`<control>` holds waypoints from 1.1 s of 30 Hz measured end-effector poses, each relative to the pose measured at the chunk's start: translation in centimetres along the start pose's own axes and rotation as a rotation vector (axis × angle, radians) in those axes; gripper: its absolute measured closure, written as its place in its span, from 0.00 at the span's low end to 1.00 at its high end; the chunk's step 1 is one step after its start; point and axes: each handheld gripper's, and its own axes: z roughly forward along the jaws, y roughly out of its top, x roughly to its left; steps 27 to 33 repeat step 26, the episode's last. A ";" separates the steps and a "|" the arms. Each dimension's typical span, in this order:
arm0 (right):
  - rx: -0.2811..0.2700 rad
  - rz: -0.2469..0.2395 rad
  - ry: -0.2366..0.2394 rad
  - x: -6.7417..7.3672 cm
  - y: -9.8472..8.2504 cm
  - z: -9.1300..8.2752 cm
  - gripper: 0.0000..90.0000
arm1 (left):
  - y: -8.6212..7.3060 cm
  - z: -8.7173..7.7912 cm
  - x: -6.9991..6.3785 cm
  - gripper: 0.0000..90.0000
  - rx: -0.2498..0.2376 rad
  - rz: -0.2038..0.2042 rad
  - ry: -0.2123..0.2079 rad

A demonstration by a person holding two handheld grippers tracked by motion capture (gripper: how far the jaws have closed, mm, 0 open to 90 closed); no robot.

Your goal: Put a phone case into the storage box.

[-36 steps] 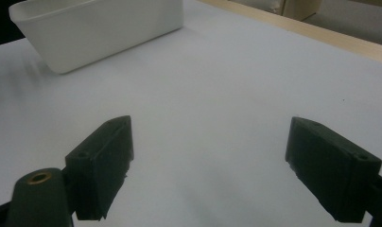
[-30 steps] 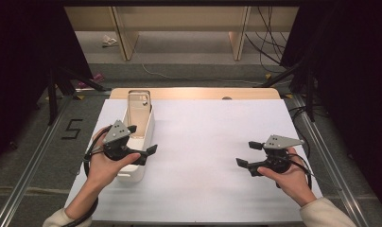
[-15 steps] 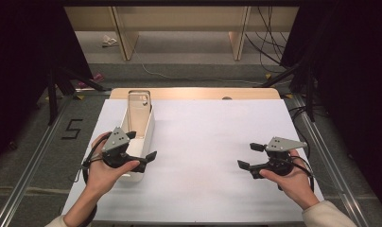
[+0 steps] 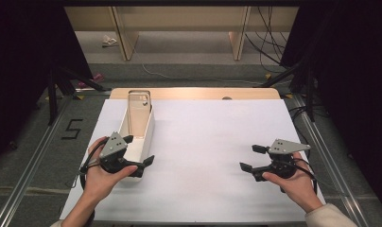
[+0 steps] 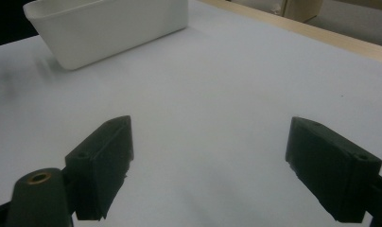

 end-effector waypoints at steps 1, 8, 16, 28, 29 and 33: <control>-0.002 -0.003 -0.001 0.0 0.0 0.0 0.19 | -0.1 0.0 0.0 0.00 0.001 0.001 0.000; -0.002 -0.004 -0.002 0.1 -0.2 -0.4 0.19 | -0.5 -0.3 -0.1 0.00 -0.001 -0.005 0.009; -0.002 -0.004 0.001 0.1 -0.2 -0.3 0.19 | -0.7 -0.4 0.0 0.00 -0.005 -0.006 0.019; 0.002 -0.003 0.003 0.0 -0.3 -0.2 0.19 | -0.9 -0.4 0.0 0.00 0.000 -0.002 0.022; 0.002 -0.003 0.003 0.0 -0.3 -0.2 0.19 | -0.9 -0.4 0.0 0.00 0.000 -0.002 0.022; 0.002 -0.003 0.003 0.0 -0.3 -0.2 0.19 | -0.9 -0.4 0.0 0.00 0.000 -0.002 0.022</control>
